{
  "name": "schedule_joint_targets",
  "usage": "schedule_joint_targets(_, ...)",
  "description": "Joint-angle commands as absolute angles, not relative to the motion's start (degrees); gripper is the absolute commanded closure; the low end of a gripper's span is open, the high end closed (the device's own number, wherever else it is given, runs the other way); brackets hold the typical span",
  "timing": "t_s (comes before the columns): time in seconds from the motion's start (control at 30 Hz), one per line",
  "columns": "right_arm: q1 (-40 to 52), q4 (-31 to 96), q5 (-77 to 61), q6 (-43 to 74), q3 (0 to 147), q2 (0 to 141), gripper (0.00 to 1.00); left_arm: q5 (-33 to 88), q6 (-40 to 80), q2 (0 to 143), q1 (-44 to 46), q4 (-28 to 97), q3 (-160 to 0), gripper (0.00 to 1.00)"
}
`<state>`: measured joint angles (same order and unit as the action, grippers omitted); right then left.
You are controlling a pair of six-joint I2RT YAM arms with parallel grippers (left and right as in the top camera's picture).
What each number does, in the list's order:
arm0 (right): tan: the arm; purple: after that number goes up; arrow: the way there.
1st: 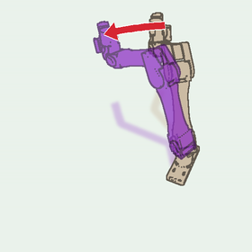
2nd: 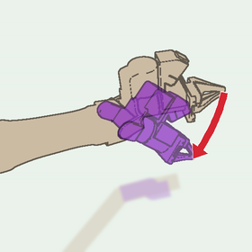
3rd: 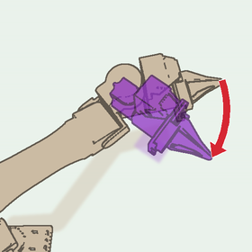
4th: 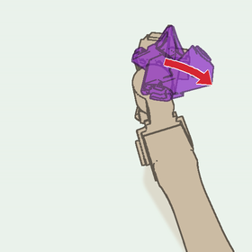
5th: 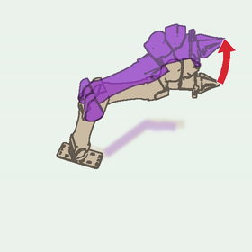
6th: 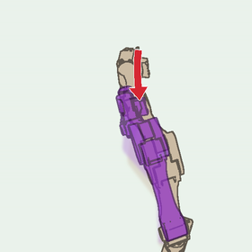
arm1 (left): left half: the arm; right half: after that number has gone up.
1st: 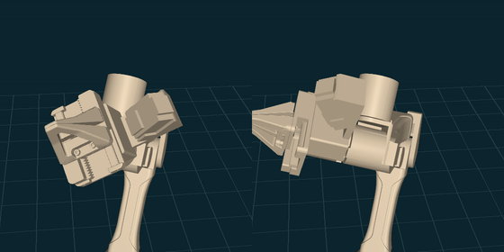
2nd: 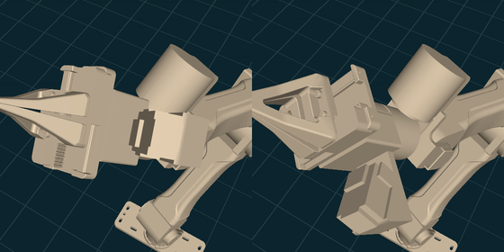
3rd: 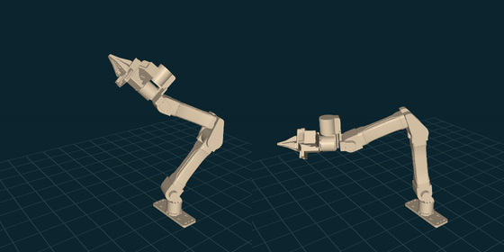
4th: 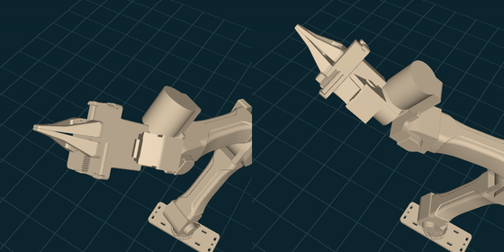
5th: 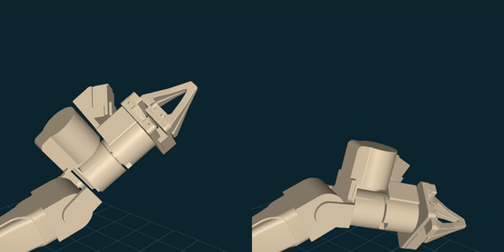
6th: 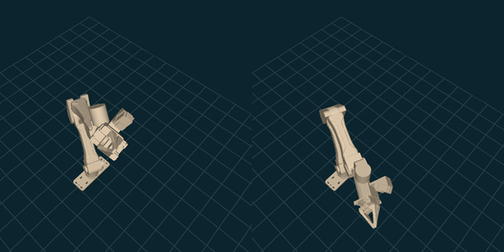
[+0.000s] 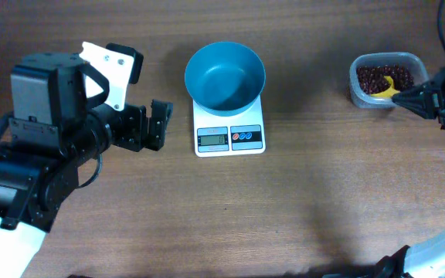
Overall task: Scoop item into bowl and weigh 50g on scale
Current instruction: 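Dip the scoop into the red beans with the right gripper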
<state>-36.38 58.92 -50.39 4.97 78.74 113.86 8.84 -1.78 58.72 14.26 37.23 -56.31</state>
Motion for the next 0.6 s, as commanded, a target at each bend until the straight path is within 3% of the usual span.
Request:
schedule_joint_targets(0.0,-39.29,59.16,-53.69,-0.4,78.04,114.83,0.96,9.65,-2.66,58.81,13.93,37.12,-56.69,0.01)
schedule_joint_targets(0.57,-39.53,60.66,-61.1,-12.23,78.0,114.83,0.96,9.65,-2.66,58.81,13.93,37.1,-56.69,0.01)
